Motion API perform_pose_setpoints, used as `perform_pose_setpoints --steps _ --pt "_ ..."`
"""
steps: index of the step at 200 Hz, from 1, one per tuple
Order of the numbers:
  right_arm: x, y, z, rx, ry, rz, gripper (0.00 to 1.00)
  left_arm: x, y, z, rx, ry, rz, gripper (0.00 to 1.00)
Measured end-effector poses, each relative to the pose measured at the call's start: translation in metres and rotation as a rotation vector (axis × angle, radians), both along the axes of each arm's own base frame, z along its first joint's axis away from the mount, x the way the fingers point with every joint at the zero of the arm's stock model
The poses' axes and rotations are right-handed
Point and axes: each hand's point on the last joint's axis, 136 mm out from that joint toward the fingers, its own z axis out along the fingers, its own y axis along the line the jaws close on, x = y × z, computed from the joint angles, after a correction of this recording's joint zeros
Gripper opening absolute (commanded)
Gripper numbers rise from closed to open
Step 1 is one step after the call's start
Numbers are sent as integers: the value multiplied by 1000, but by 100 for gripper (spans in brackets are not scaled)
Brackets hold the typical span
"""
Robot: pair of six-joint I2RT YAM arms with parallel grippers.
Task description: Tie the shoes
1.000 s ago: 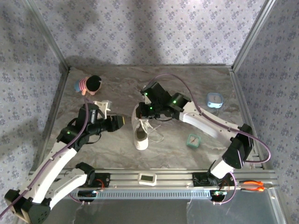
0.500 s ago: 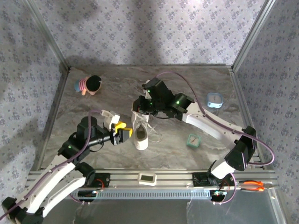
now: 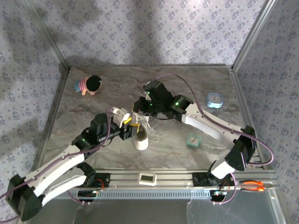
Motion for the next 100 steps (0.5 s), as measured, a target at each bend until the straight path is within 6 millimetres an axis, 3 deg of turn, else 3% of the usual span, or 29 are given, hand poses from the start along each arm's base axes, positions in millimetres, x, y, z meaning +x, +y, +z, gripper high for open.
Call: perform_pose_setpoints --steps 21,29,40,52,71,87,100 --pt "1 0 -2 -1 -2 -3 0 2 -6 -8 12 16 -18 59" --pt "1 0 -4 -1 -4 -5 0 3 -8 -9 14 19 -22 50" --pt "1 0 -6 0 -5 -6 0 3 -10 -9 14 19 -28 27" --pt "1 -1 -8 -1 -6 -5 14 4 -11 -7 15 19 -29 15" --pt "4 -4 -9 -9 -23 -1 41 6 -12 6 17 16 -28 6" --pt "7 -14 -7 -32 -62 5 51 6 -11 21 14 7 -26 3" --pt "11 -35 -10 -63 -86 -18 58 3 -9 30 11 6 -25 1"
